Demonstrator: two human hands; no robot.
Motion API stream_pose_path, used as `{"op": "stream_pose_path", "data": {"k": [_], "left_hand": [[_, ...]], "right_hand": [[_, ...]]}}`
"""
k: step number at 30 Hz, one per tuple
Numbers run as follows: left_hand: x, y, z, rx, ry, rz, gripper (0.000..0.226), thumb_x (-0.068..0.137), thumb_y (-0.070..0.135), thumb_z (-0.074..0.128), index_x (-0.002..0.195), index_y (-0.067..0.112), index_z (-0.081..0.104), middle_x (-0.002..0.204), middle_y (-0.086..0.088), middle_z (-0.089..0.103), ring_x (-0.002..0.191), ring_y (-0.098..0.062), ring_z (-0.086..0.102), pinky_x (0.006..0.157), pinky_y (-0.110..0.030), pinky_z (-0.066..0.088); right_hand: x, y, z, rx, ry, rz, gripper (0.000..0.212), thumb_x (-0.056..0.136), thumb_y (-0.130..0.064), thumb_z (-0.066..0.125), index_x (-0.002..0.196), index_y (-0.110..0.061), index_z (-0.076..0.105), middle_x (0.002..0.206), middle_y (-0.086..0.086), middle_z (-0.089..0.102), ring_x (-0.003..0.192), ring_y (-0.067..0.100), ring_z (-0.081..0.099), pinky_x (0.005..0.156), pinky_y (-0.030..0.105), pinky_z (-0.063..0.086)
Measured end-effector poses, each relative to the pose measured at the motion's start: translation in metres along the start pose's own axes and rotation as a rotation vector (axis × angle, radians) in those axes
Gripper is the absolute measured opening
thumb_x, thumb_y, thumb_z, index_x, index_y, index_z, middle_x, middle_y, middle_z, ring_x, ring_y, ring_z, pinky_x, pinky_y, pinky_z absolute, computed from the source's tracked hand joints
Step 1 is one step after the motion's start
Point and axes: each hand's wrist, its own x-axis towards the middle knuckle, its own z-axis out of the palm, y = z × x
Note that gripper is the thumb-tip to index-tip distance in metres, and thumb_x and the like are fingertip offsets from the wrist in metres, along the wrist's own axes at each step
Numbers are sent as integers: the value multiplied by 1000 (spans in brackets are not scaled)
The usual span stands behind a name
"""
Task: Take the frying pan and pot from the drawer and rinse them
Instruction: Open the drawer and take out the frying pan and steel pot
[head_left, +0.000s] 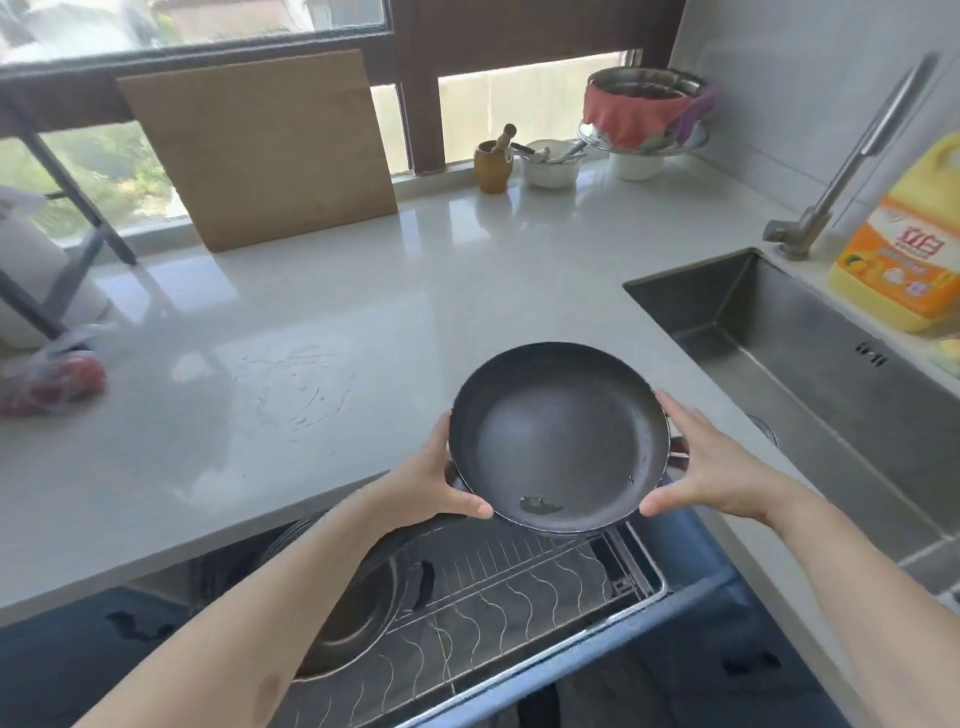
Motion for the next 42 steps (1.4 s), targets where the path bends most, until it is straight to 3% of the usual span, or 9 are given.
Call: {"op": "stream_pose_path", "data": {"k": [4, 13, 18, 23, 28, 32, 35, 37, 42], "left_hand": [[50, 15, -35, 89, 122, -40, 106, 72, 11, 84, 138, 51, 10, 76, -13, 66, 67, -12, 62, 64, -12, 49], [158, 1, -86, 88, 193, -169, 118, 70, 16, 85, 144, 55, 1, 78, -15, 66, 75, -22, 68, 79, -30, 54], [197, -5, -97, 146, 209, -154, 109, 73, 21, 83, 106, 84, 0, 89, -24, 66, 88, -30, 66, 81, -26, 50], [216, -9, -102, 123, 154, -206, 109, 74, 22, 82, 135, 63, 3, 81, -11, 61, 78, -17, 61, 72, -16, 47], [225, -6, -106, 106, 158, -208, 106, 75, 18, 82, 132, 62, 4, 80, -13, 61, 77, -17, 61, 63, -6, 45], [222, -3, -103, 135, 198, -250, 108, 73, 21, 82, 148, 46, 8, 92, -19, 67, 91, -24, 66, 77, -19, 53], [211, 2, -96, 351, 342, -286, 114, 70, 39, 82, 154, 34, 6, 118, -5, 58, 119, -22, 51, 98, -38, 47], [189, 1, -86, 566, 500, -206, 109, 74, 45, 79, 156, 27, 9, 135, -3, 43, 128, -22, 35, 105, -34, 34], [78, -38, -53, 671, 646, 173, 91, 73, 33, 84, 150, 18, 36, 136, -3, 48, 124, -17, 37, 105, -23, 25]], "right_hand": [[74, -21, -20, -33, 22, -53, 136, 56, -13, 94, 156, -27, 3, 142, -18, 20, 123, 4, 36, 97, 11, 30], [208, -21, -51, -22, -48, -99, 128, 56, -20, 94, 149, -45, 10, 136, -17, 24, 124, 10, 40, 105, 24, 34], [250, -16, -64, -11, -58, -139, 108, 60, -12, 92, 114, -69, 18, 129, -11, 31, 114, 12, 46, 95, 20, 35], [271, -6, -69, -16, -84, -95, 118, 59, -14, 93, 136, -53, 14, 133, -11, 30, 116, 14, 47, 96, 22, 36], [279, -2, -69, -11, -83, -116, 104, 59, -8, 92, 107, -71, 24, 123, -17, 35, 106, -2, 52, 89, 15, 38], [275, -4, -68, -49, -97, -98, 103, 58, -14, 93, 118, -68, 28, 129, -15, 38, 109, -1, 53, 95, 25, 43], [264, 0, -58, -118, 20, -54, 109, 58, -29, 93, 144, -43, 27, 146, -3, 31, 132, 16, 43, 111, 39, 36], [244, 0, -43, -127, 179, -53, 118, 62, -32, 92, 153, -30, 18, 154, -6, 22, 141, 13, 30, 116, 40, 28], [158, -14, 36, -40, 311, -257, 100, 64, -25, 88, 148, -25, 34, 127, -10, 46, 114, -2, 48, 99, 12, 37]]}}
